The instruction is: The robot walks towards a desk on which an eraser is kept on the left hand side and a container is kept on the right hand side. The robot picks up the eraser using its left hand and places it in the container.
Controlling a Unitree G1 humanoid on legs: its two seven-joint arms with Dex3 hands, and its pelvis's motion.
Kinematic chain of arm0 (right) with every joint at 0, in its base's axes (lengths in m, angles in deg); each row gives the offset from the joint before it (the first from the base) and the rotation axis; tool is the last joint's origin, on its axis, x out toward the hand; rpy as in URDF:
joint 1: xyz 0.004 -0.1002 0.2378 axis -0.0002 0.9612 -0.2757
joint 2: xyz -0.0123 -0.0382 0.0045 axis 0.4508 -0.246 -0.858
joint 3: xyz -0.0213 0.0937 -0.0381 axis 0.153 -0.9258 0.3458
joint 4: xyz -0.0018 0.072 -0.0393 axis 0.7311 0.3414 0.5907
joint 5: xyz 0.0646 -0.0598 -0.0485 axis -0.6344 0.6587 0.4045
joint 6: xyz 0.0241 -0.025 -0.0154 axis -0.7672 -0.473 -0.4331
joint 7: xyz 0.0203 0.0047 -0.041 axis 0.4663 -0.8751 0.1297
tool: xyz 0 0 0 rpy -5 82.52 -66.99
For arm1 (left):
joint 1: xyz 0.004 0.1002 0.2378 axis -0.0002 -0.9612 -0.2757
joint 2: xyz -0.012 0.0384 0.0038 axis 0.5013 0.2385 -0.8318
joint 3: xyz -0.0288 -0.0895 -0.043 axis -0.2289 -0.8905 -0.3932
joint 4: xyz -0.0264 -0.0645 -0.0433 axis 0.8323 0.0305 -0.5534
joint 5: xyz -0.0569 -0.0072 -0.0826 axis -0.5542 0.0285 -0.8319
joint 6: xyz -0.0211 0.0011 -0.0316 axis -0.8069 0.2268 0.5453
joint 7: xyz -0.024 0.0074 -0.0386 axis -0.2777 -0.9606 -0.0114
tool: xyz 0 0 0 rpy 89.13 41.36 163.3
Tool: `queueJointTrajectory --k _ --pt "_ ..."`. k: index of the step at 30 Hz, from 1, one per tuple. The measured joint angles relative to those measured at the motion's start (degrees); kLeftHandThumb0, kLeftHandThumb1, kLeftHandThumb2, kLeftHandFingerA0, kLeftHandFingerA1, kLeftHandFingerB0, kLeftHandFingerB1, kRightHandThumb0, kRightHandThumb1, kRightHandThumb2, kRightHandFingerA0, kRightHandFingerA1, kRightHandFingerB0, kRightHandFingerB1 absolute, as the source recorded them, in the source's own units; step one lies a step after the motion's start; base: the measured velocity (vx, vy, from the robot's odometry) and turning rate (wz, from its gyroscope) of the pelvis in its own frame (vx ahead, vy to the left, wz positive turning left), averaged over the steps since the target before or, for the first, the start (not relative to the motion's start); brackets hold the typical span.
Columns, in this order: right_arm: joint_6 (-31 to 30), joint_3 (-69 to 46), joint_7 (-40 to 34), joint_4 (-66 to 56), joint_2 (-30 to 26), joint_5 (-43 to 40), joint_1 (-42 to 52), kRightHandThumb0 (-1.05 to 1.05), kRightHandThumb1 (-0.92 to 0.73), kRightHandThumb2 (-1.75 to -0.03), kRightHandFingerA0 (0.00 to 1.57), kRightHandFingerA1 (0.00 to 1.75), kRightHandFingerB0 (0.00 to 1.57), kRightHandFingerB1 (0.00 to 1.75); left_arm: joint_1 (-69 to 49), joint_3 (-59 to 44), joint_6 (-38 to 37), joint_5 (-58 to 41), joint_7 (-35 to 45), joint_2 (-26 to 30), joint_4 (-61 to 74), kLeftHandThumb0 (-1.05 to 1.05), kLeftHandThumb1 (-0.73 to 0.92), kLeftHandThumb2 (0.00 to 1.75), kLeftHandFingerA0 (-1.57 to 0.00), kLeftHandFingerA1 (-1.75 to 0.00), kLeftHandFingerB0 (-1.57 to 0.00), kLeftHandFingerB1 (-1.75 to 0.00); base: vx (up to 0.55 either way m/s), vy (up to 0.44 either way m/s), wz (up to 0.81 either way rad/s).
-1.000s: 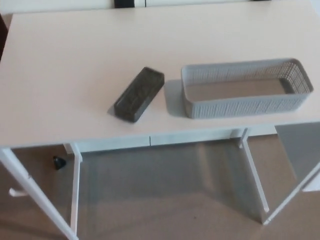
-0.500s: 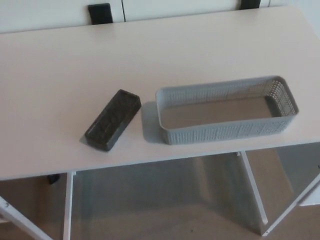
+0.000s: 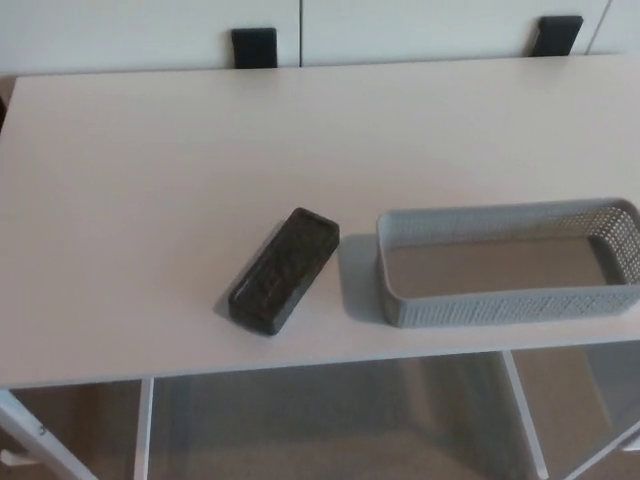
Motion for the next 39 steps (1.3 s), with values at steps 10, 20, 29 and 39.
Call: queueJointTrajectory --k 10,20,29,39 --pt "0.2 0.2 -0.7 0.8 -0.7 0.7 -0.3 -0.41 -0.53 -0.8 0.65 0.61 0.45 0.52 -0.3 0.7 -1.1 1.1 -0.7 -0.4 0.6 -0.57 0.29 0.99 -0.75 -0.93 -0.54 -0.79 0.03 -0.111 -0.04" --pt "0.6 0.7 -0.9 1.0 -0.2 1.0 -0.1 -0.35 -0.63 -0.59 0.7 0.49 0.49 0.41 -0.6 1.1 -1.8 1.8 -1.3 0.6 0.7 -0.57 0.29 0.98 -0.78 -0.93 -0.55 -0.79 -0.03 0.204 0.0" --pt "0.9 1.5 -1.8 1.3 -0.4 1.7 -0.7 -0.41 -0.53 -0.8 0.67 0.62 0.46 0.53 -0.7 1.3 -1.8 2.0 -1.6 0.3 0.9 -0.57 0.3 0.99 -0.79 -0.92 -0.55 -0.79 0.0 -0.053 0.06" --pt "0.9 2.0 -2.2 1.7 -0.6 1.8 -0.6 -0.34 -0.64 -0.59 0.74 0.53 0.52 0.42 -1.1 1.9 -1.9 2.2 -1.9 0.3 1.6 -0.64 0.35 0.86 -0.79 -0.97 -0.54 -0.84 -0.01 -0.037 0.0"
